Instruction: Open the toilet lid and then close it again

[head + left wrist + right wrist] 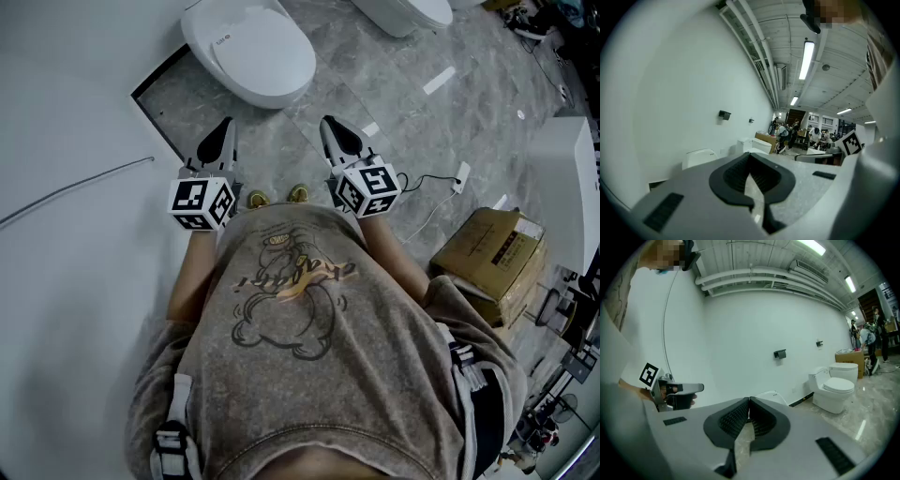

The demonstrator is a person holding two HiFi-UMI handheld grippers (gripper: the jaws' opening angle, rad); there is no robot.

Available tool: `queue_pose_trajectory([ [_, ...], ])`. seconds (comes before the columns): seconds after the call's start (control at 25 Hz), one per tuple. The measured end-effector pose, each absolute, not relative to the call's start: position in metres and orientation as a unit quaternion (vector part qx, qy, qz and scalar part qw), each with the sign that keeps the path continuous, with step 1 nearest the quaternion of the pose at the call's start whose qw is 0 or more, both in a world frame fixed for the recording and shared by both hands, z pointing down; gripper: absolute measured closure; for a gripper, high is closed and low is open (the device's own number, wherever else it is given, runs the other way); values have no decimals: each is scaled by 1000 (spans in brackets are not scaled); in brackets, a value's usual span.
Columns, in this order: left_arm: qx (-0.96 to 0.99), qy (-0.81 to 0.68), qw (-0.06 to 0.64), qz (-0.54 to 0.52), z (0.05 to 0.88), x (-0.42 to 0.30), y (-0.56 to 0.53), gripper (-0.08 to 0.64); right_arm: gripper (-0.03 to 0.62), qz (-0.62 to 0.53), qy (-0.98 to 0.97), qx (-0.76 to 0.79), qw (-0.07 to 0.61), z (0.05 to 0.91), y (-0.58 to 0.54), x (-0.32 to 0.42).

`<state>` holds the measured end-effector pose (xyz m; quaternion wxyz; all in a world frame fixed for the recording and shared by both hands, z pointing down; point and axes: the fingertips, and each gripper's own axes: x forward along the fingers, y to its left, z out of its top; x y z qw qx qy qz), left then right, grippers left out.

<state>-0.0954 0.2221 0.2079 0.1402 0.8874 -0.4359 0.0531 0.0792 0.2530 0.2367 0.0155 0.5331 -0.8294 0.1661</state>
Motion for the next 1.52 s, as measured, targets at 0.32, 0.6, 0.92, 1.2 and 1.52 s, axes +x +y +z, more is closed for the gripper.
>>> queue_pose_trajectory([
  [0.32,883,-443,142,62,221,-84,218,551,565,160,-852,498,5,237,246,78],
  [0.6,876,-450,157,74,258,-71,191,551,565,196,-833,517,19,283,213,103],
  [0.92,882,-426,186,77,348,-52,116,551,565,217,-823,524,32,368,139,105],
  [1.2,870,-438,213,77,468,-55,43,551,565,246,-812,527,53,496,66,94],
  [1.52,855,-444,243,110,629,-63,16,551,565,285,-808,508,91,652,40,77],
])
